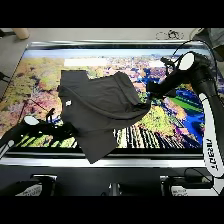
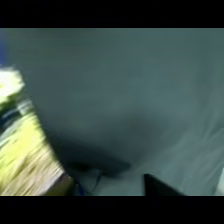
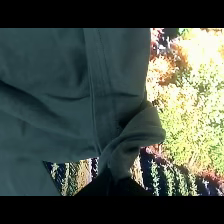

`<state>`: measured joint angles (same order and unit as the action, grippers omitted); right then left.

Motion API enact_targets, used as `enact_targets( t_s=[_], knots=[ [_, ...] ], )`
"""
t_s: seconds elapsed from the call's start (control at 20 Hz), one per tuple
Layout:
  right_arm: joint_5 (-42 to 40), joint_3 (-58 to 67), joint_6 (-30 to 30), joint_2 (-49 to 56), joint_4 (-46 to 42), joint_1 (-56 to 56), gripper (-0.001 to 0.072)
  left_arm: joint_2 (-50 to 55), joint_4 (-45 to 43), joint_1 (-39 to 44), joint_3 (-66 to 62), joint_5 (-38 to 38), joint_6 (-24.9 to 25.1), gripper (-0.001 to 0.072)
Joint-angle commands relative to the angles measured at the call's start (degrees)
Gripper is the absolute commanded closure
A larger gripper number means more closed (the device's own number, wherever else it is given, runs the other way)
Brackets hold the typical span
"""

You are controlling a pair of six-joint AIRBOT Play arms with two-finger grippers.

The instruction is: Fold the shirts.

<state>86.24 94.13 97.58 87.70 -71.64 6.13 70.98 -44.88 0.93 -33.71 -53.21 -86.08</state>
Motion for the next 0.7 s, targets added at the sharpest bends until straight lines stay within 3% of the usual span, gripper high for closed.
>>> enact_targets(
  t_s=[0.0, 0.15, 0.2, 0.4, 0.55, 0.65],
  knots=[
    [-2.2, 0.1, -0.1, -2.7, -0.2, 0.0, 0.0691, -0.2, 5.9, 4.2, 1.1, 9.2, -1.2, 0.0643],
    [-7.7, 1.0, -0.1, -9.1, -3.4, 0.0, 0.0691, -6.3, 5.0, 1.0, -8.7, 2.2, 13.8, 0.0678],
    [-10.4, 2.3, -0.1, -12.1, -6.3, 0.0, 0.0691, -11.4, 2.1, -1.1, -14.8, 1.6, 14.6, 0.0678],
    [-22.3, 11.0, 2.7, -26.9, -19.5, 0.0, 0.0693, -28.7, -4.7, -14.3, -47.2, 9.3, 13.9, 0.0678],
    [-22.7, 13.6, 6.3, -39.1, -21.6, 0.0, 0.0693, -31.9, -4.7, -20.7, -68.6, 10.6, 6.0, 0.0677],
    [-20.5, 13.6, 6.4, -44.8, -22.1, 0.0, 0.0693, -32.1, -4.7, -20.5, -76.0, 9.8, 4.5, 0.0677]
  ],
)
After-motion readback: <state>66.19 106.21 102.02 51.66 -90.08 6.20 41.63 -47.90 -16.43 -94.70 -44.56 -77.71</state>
